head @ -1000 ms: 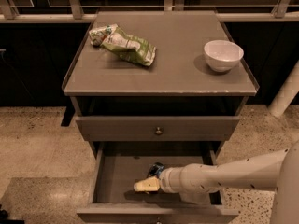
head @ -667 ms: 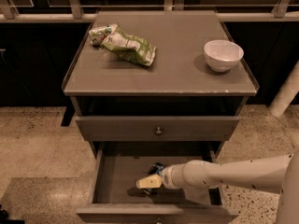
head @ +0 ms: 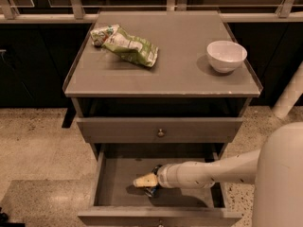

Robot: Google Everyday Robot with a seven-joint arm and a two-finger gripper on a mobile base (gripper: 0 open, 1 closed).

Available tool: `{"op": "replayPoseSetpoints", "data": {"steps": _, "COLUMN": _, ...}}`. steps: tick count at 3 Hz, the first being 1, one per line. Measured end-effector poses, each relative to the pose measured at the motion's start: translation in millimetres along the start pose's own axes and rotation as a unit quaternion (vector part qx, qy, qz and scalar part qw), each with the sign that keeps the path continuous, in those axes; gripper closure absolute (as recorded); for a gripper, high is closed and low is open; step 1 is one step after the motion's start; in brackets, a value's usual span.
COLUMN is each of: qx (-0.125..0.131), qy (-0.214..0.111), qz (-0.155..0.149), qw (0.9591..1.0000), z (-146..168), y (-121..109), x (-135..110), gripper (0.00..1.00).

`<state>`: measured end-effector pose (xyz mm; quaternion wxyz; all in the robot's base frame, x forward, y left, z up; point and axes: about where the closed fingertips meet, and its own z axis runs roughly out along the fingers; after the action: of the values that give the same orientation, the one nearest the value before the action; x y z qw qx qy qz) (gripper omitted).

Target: Pick redbull can from middle drawer and place on counter

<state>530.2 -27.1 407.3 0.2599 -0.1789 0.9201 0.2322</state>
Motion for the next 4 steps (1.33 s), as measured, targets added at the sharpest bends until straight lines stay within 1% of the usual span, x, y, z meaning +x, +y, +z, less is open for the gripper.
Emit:
{"op": "replayPoseSetpoints", "data": {"steps": 1, "qx": 0.002, "qy": 0.010, "qz": -0.006, "qw": 0.9999, "z": 11, "y": -8, "x": 3, "gripper": 0.00}}
{"op": "replayPoseSetpoints", "data": {"steps": 2, "qx": 0.013, "qy": 0.010, "qz": -0.002, "qw": 0.9999, "z": 22, "y": -23, "x": 5, "gripper": 0.00}}
{"op": "replayPoseSetpoints", "data": {"steps": 3, "qx": 0.027, "qy": 0.005, "qz": 0.007, "qw": 0.9996, "z": 29, "y": -40, "x": 8, "gripper": 0.00}}
{"op": "replayPoseSetpoints", "data": {"steps": 4, "qx": 0.044, "qy": 0.009, "qz": 0.015, "qw": 0.9989, "z": 34, "y": -52, "x": 15, "gripper": 0.00}}
